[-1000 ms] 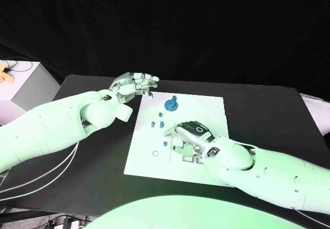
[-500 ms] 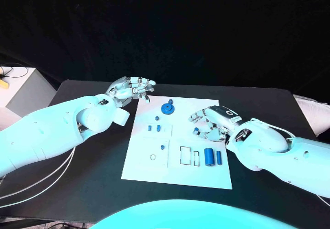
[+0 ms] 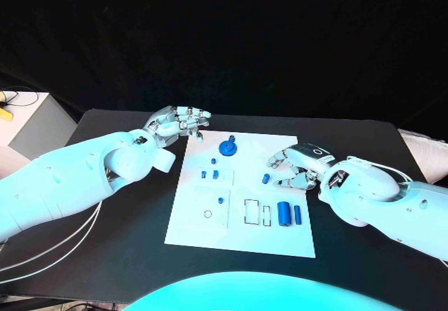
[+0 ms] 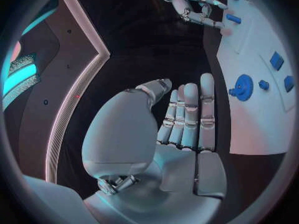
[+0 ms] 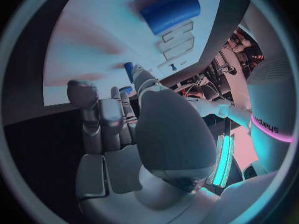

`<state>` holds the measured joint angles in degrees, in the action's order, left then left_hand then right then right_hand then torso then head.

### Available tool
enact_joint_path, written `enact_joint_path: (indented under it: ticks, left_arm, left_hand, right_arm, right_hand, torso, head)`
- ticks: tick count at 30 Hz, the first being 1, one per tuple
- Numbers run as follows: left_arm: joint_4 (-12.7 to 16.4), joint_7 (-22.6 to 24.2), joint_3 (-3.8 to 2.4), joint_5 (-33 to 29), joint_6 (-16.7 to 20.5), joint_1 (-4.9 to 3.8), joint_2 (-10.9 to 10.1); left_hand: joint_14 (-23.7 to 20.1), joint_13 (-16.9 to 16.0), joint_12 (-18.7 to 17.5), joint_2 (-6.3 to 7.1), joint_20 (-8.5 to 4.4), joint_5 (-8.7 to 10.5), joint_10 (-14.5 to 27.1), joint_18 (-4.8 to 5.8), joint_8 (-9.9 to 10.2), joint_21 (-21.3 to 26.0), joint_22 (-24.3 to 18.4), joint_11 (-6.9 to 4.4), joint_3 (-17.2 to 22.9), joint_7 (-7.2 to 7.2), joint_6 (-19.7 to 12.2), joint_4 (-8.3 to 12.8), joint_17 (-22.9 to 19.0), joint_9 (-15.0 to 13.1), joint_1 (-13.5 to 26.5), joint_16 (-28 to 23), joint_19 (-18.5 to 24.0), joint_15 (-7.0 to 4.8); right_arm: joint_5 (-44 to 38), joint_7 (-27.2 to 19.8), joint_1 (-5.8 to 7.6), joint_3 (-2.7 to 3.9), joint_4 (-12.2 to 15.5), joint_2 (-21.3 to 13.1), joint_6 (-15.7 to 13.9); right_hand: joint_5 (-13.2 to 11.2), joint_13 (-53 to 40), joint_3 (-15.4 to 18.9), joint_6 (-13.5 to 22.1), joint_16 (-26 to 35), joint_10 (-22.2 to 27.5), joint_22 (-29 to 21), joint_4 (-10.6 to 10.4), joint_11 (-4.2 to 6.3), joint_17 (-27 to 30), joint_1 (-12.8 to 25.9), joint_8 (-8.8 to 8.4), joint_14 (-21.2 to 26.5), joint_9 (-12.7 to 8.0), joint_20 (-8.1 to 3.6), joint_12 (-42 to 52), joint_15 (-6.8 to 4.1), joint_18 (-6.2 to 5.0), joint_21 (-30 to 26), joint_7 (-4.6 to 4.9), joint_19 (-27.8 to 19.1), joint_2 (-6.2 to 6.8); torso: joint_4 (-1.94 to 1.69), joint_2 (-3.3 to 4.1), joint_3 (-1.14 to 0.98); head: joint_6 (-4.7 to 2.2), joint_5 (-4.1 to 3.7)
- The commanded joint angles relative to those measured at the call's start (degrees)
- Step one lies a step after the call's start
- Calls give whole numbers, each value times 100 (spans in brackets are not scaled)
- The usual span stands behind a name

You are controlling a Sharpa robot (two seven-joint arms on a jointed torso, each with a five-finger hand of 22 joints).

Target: Assemble the parts on the task board

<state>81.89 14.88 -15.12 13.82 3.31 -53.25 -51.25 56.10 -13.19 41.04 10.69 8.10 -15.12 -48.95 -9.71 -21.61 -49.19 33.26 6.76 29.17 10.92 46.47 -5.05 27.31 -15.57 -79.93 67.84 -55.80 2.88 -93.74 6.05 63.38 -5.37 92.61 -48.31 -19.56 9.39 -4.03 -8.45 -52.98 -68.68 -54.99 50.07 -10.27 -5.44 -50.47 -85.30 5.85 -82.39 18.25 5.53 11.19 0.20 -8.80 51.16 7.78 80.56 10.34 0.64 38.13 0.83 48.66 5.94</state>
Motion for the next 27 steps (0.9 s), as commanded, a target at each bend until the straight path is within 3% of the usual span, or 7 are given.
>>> enact_joint_path:
  ticks: [1,12,16,27]
  left_arm:
    - [9,37,-4,26,-101,4,3]
    - [10,27,-4,27,-105,5,-2]
    - [12,24,-4,27,-108,6,-3]
    - [18,20,-4,27,-118,6,-6]
  left_hand:
    - [-33,6,-19,-5,-12,-2,38,-85,-17,30,-5,12,-15,-6,-25,5,-7,6,-37,-39,-34,-8]
    - [-33,9,-15,-13,-11,-3,38,-85,-23,33,-8,12,-19,-7,-23,2,-6,7,-34,-40,-35,-8]
    - [-33,9,-15,-13,-11,-3,38,-85,-23,33,-8,12,-19,-7,-23,2,-6,7,-34,-40,-35,-8]
    - [-33,10,-15,-19,-10,-3,40,-85,-29,35,-9,12,-22,-9,-17,-2,-6,6,-30,-41,-36,-7]
  right_arm:
    - [-322,38,4,2,-15,34,293]
    - [-341,42,5,-14,-72,206,326]
    - [-336,55,6,-17,-97,252,314]
    - [-301,92,2,-51,-211,375,349]
  right_hand:
    - [-18,-9,-1,-20,-44,-90,52,-37,11,-14,-72,26,-19,8,-10,51,-15,116,50,-18,45,-11]
    - [15,-21,-353,-443,-284,-624,723,-347,88,-362,-117,165,-120,46,-77,150,-80,235,685,18,237,-43]
    - [-140,-13,-619,-558,-381,-809,941,-477,97,-487,-145,180,-144,45,-83,70,-86,270,888,12,275,-13]
    - [-155,-12,-883,-696,-448,-943,1132,-566,111,-571,-147,223,-155,66,-90,-24,-94,299,1063,-1,303,40]
  torso:
    - [-6,1,9]
    - [-2,0,9]
    - [0,-1,11]
    - [1,0,6]
  head:
    - [6,-4]
    - [31,-20]
    - [31,-19]
    - [40,-20]
